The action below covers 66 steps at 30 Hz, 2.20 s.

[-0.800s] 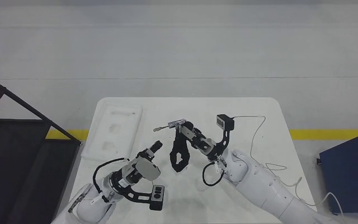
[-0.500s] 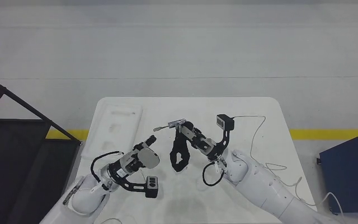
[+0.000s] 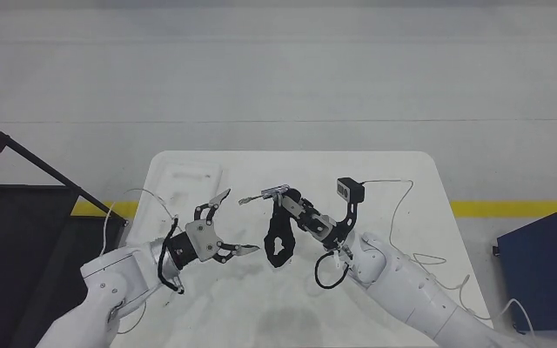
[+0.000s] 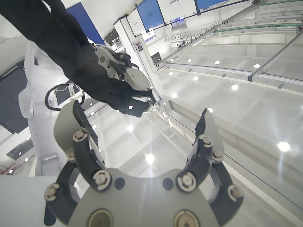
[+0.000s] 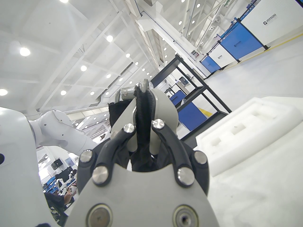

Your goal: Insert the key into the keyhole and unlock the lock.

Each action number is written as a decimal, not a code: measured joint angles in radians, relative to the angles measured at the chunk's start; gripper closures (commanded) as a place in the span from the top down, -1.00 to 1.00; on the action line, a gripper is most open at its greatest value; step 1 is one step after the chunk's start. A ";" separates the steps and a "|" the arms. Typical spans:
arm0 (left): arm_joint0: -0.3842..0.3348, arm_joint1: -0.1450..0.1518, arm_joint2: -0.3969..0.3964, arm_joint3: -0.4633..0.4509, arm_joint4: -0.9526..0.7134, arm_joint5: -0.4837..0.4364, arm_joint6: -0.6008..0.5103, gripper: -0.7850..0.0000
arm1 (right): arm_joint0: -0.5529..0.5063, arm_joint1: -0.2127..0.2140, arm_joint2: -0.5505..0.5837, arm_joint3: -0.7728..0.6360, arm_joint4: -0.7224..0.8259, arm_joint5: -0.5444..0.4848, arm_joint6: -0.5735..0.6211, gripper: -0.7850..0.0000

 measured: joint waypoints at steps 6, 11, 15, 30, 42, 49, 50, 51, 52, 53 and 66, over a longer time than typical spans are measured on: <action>0.000 0.000 0.000 0.000 -0.052 0.000 -0.001 1.00 | 0.000 0.000 0.000 0.000 0.000 0.000 0.000 -1.00; -0.028 0.004 -0.017 -0.076 0.164 -0.059 0.020 1.00 | 0.000 0.000 0.000 0.000 0.000 0.000 0.000 -1.00; -0.027 0.013 0.000 -0.167 0.618 -0.184 -0.056 1.00 | 0.000 0.000 0.000 0.000 0.000 0.000 0.000 -1.00; -0.009 0.023 0.034 -0.192 1.068 -0.324 -0.180 1.00 | 0.000 0.000 0.000 0.000 0.000 0.000 0.000 -1.00; -0.034 0.036 0.130 -0.217 1.739 -0.246 -0.189 1.00 | 0.000 0.000 0.000 0.000 0.000 0.000 0.000 -1.00; -0.023 0.036 0.150 -0.216 2.014 -0.480 -0.155 1.00 | 0.000 0.000 0.000 0.000 0.000 0.000 0.000 -1.00; -0.020 0.038 0.143 -0.216 2.041 -0.501 -0.168 1.00 | 0.000 0.000 0.000 0.000 0.000 0.000 0.000 -1.00; -0.015 0.040 0.138 -0.217 2.080 -0.521 -0.174 1.00 | 0.000 0.000 0.000 0.000 0.000 0.000 0.000 -1.00; -0.008 0.041 0.134 -0.217 2.130 -0.542 -0.171 1.00 | 0.000 0.000 0.000 0.000 0.000 0.000 0.000 -1.00; -0.005 0.041 0.134 -0.217 2.153 -0.548 -0.166 1.00 | 0.000 0.000 0.000 0.000 0.000 0.000 0.000 -1.00; -0.009 0.042 0.132 -0.216 2.179 -0.547 -0.178 1.00 | 0.000 0.000 0.000 0.000 0.000 0.000 0.000 -1.00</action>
